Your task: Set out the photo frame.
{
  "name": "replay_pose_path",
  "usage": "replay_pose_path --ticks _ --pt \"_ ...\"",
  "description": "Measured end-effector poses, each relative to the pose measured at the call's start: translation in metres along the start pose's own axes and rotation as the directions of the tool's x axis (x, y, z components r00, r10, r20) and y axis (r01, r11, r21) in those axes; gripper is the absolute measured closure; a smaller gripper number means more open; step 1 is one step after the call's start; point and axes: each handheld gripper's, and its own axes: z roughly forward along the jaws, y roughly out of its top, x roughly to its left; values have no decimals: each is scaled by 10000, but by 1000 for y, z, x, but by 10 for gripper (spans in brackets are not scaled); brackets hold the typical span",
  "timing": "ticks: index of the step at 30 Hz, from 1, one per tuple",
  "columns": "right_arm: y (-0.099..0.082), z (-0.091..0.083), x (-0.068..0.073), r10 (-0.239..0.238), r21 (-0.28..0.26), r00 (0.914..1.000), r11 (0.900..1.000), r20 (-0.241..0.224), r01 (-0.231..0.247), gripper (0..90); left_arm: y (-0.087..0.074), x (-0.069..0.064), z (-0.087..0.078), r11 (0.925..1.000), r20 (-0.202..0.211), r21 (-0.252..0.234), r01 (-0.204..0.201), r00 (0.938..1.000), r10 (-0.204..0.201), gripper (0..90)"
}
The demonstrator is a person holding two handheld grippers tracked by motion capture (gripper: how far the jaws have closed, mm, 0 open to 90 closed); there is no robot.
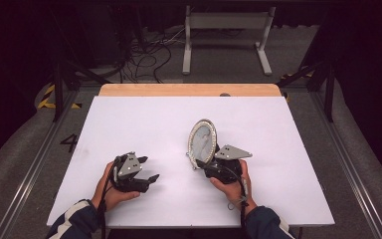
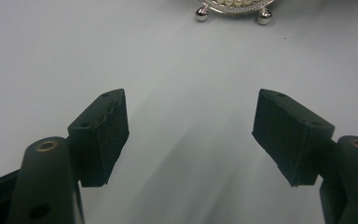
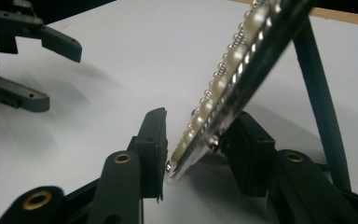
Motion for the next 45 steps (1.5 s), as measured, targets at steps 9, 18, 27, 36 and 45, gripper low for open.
replay_pose_path --ticks 9,18,27,36,45 --pt "-1 9 1 422 5 9990 9991 139 -422 674 2 -6 5 9995 89 186 -264 9996 262 273" --pt "-1 7 -6 566 217 9971 9982 -499 -556 763 14 -3 7 9991 1 -138 -406 9992 406 288" --pt "1 5 -13 607 497 9925 9972 -1059 -557 768 39 5 29 9983 507 -486 -307 9982 331 275" --pt "3 2 -18 605 881 9872 9950 -1474 -478 768 60 7 61 9984 1416 -530 -204 9895 277 241" --pt "6 -12 -13 247 689 9958 9975 -878 -187 679 68 13 82 9990 1731 -445 27 9849 50 186"
